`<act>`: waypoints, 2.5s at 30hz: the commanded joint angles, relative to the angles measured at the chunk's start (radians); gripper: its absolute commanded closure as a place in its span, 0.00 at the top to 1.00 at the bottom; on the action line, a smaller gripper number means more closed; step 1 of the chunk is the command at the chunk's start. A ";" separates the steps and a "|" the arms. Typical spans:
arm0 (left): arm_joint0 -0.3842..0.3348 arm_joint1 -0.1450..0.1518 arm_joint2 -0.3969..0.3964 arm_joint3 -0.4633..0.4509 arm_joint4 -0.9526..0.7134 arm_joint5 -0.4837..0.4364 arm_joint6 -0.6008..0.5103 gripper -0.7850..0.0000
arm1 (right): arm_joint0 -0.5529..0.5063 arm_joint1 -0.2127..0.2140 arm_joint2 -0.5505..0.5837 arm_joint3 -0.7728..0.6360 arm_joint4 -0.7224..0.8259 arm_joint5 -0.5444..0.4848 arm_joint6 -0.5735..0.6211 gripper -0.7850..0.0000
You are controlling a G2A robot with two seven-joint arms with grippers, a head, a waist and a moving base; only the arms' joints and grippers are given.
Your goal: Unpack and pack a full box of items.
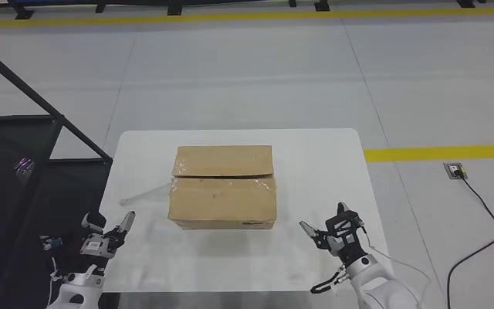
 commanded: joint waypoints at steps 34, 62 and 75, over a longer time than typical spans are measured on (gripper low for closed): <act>-0.166 0.025 -0.033 0.068 -0.332 -0.248 -0.370 1.00 | 0.745 -0.032 -0.212 0.762 1.265 -0.553 0.609 1.00; -0.176 0.026 -0.001 0.049 -0.315 -0.167 -0.334 1.00 | 0.724 0.039 -0.331 0.524 1.633 -0.539 0.989 1.00; -0.150 0.062 -0.018 0.064 0.013 -0.476 -0.497 1.00 | 0.662 0.169 -0.469 0.424 1.433 -0.569 0.959 1.00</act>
